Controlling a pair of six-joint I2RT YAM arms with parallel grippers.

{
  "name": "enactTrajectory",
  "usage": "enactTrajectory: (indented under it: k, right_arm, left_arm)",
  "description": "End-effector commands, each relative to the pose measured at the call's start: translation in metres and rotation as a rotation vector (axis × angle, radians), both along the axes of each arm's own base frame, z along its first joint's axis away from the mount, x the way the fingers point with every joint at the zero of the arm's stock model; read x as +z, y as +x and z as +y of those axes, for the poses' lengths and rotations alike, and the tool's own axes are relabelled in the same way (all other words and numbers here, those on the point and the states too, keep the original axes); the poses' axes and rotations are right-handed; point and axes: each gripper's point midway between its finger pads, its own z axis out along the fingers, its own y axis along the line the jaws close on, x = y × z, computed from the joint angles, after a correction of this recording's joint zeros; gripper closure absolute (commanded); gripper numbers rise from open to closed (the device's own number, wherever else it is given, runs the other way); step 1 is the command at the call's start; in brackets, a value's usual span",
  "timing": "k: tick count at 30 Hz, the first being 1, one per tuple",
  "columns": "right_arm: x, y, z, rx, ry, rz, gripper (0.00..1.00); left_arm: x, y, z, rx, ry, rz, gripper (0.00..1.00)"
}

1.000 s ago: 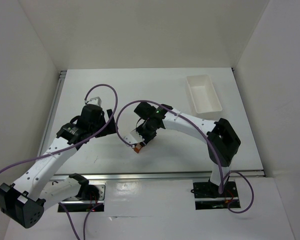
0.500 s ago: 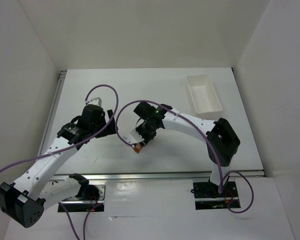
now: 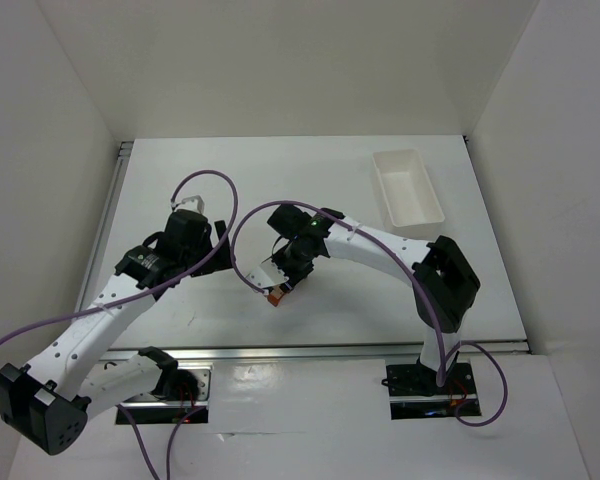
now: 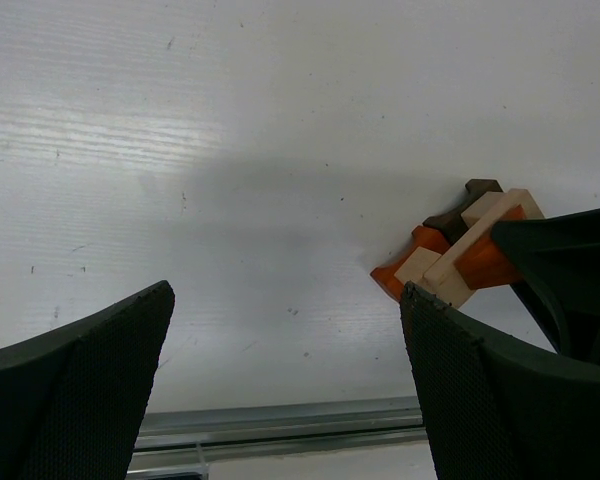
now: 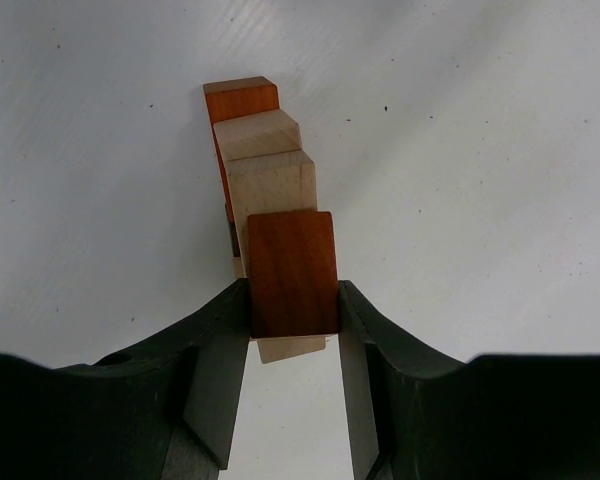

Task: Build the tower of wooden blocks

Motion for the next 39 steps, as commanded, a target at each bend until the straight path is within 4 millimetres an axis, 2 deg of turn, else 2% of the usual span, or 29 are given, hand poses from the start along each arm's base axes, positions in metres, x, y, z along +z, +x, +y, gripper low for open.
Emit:
enactTrajectory:
  k: [1,14,16,19,23,25,26,28,29,30,33,34,36,37,39]
  right_arm:
    - [0.012,-0.001,0.007,0.018,0.020,-0.012,0.53]
    - [0.012,-0.004,0.009,0.025,0.031,0.002,0.52]
    - [0.012,-0.004,0.009,0.025,0.032,0.002,0.48]
    - [0.013,-0.003,0.011,0.017,0.038,0.001,0.48]
    - [0.020,0.000,0.014,0.017,0.063,-0.020,0.40]
    - [0.030,0.001,0.016,0.010,0.088,-0.035,0.37]
    - [0.031,0.003,0.018,0.002,0.099,-0.039,0.27]
    - [0.042,0.004,0.020,-0.006,0.126,-0.056,0.25]
    - [0.042,0.004,0.019,-0.006,0.127,-0.056,0.17]
    - [0.051,0.007,0.020,-0.011,0.138,-0.078,0.00]
    - [0.070,0.003,0.017,-0.014,0.170,-0.087,0.00]
    - [0.085,0.001,0.015,-0.022,0.199,-0.104,0.00]
    - [0.095,-0.005,0.010,-0.017,0.231,-0.098,0.00]
    - [0.112,-0.009,0.008,-0.017,0.271,-0.112,0.00]
    - [0.127,0.001,-0.002,-0.070,0.331,-0.104,0.00]
  left_arm:
    - [0.011,0.004,-0.001,0.025,-0.017,-0.023,0.01]
    - [0.013,0.006,0.000,0.032,-0.011,-0.026,0.01]
    - [0.013,0.006,0.000,0.032,-0.011,-0.026,0.01]
    - [0.013,0.006,0.000,0.032,-0.011,-0.026,0.01]
    - [0.013,0.006,0.000,0.032,-0.011,-0.026,0.01]
    - [0.013,0.006,0.000,0.032,-0.011,-0.026,0.01]
    - [0.013,0.006,0.000,0.032,-0.011,-0.026,0.01]
    - [0.013,0.006,0.000,0.032,-0.011,-0.026,0.01]
    - [0.016,0.006,0.001,0.038,-0.010,-0.039,0.01]
    - [0.018,0.006,0.002,0.038,-0.010,-0.039,0.01]
    - [0.023,0.003,0.005,0.051,-0.017,-0.053,0.01]
    - [0.025,0.002,0.005,0.051,-0.021,-0.061,0.01]
    - [0.029,0.001,0.005,0.051,-0.029,-0.076,0.01]
    - [0.033,0.001,0.008,0.059,-0.029,-0.092,0.01]
    - [0.043,0.003,0.009,0.065,-0.037,-0.120,0.01]
